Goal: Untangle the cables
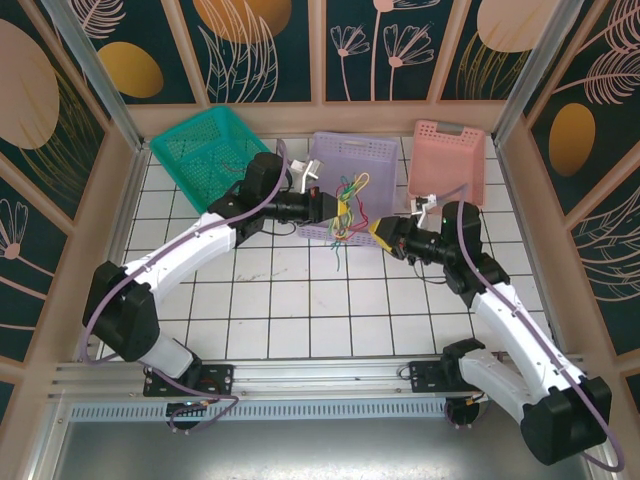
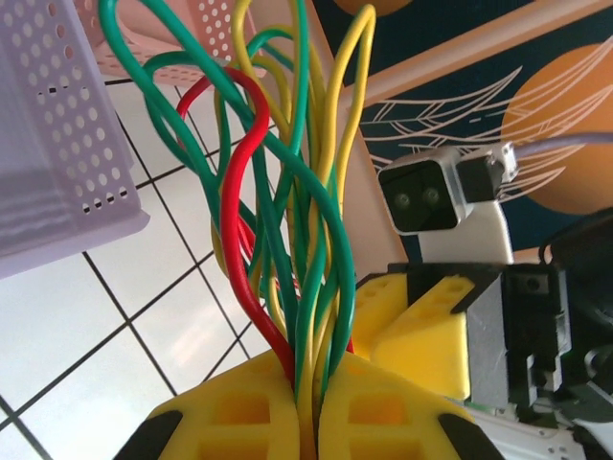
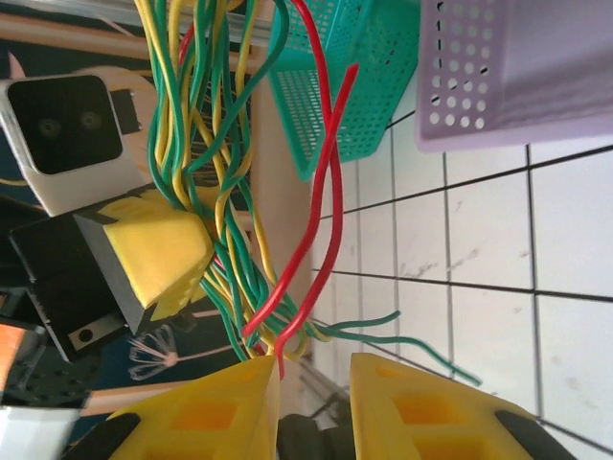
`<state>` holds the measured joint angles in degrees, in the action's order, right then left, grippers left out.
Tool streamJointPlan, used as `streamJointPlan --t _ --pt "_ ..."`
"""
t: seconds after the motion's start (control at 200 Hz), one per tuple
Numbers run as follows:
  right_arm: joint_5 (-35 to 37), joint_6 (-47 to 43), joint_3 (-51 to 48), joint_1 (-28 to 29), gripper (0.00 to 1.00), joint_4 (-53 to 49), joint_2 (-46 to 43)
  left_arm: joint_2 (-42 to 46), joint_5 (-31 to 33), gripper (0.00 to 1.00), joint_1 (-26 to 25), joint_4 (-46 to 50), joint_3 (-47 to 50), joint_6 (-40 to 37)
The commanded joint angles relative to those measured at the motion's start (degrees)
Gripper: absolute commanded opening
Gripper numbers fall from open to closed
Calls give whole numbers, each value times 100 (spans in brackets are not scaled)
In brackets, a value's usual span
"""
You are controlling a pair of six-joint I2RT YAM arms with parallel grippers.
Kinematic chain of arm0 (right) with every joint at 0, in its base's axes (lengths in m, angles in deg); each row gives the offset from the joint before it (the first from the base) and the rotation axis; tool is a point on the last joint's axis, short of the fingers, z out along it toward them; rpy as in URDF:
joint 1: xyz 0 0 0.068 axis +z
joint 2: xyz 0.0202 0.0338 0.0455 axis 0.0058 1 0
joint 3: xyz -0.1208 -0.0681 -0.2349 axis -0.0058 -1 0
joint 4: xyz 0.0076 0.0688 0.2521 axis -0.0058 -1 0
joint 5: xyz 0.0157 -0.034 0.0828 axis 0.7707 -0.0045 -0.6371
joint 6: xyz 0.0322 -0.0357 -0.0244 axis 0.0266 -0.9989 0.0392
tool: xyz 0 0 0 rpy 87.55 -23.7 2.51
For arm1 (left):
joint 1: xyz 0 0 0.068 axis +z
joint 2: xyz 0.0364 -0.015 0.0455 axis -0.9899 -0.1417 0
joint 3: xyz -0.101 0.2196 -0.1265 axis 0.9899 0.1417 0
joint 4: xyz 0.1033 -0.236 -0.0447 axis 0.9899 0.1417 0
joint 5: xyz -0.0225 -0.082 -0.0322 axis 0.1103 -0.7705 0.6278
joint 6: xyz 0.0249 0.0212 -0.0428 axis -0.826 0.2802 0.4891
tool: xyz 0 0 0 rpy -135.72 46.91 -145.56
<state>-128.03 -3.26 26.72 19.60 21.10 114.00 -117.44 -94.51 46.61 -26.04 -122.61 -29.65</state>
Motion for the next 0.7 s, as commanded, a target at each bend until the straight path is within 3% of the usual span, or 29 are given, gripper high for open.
streamJointPlan --t 0.0,0.205,0.696 --pt "-198 622 -153 66 27 928 -3 -63 -6 0 11 -519 -276 422" --pt "-124 1006 -102 225 31 1447 190 -145 28 0 17 -541 -328 536" --pt "146 1242 -31 376 27 1932 564 -180 -102 0 0 -783 -275 756"
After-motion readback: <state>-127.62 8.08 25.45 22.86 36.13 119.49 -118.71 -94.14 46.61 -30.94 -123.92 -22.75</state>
